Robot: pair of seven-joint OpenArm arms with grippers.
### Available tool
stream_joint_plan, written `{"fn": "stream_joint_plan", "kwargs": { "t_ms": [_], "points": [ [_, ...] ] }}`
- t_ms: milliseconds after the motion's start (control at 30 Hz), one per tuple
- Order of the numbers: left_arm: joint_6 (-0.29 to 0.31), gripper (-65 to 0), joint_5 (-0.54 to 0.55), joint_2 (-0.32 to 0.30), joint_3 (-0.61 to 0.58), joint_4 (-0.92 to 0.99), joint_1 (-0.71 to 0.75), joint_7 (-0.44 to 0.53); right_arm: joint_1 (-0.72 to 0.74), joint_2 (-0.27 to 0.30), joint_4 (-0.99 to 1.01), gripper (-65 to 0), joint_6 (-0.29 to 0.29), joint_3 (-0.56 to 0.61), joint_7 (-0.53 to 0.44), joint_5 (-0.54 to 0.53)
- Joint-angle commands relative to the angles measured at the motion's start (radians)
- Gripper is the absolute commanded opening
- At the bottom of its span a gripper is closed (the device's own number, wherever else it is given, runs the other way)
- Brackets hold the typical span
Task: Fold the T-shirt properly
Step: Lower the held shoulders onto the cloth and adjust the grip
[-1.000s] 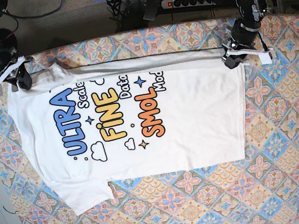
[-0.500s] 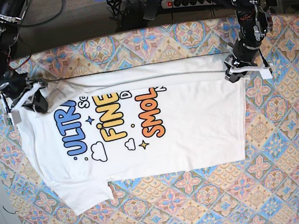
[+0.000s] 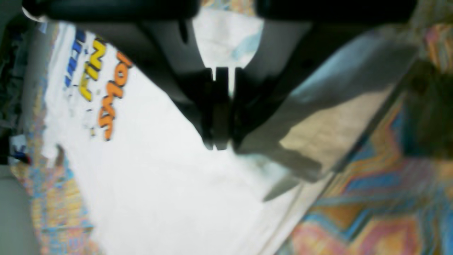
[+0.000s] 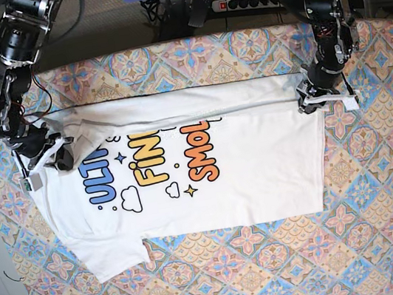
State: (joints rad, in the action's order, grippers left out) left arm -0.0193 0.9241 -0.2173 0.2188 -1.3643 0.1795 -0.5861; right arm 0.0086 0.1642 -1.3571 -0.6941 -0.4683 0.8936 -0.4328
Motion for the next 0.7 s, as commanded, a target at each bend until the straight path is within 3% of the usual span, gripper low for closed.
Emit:
{"fn": "stream_joint_plan", "kwargs": {
  "t_ms": [0,200,333,467,667],
  "points": [
    [0.015,-58.8,0.011,-0.011,0.003,-0.008,-0.024,0.016,0.023,0.015,-0.012,-60.9,-0.004,-0.004,-0.038,-0.022],
    [0.014,-52.9,0.017,-0.011,0.006,-0.007,-0.019,0.008,0.023,0.015,-0.020,-44.6,-0.004,-0.008,-0.060,-0.022],
    [0.012,-44.4,0.022,-0.011,0.047,-0.022,-0.019,-0.067,-0.015,0.016,-0.035,-43.4,-0.004,-0.010,-0.060,-0.024],
    [0.014,-38.2,0.099,-0.011,0.120,-0.066,0.028,-0.100,-0.086,0.018,-0.150,-43.3,-0.004,-0.051,-0.058,-0.025],
    [0.012,-42.6,0.181,-0.046,0.127,-0.200,0.154,-0.102,-0.181,0.019,-0.269,-43.5,-0.004,-0.106,-0.057,-0.025]
  ]
}}
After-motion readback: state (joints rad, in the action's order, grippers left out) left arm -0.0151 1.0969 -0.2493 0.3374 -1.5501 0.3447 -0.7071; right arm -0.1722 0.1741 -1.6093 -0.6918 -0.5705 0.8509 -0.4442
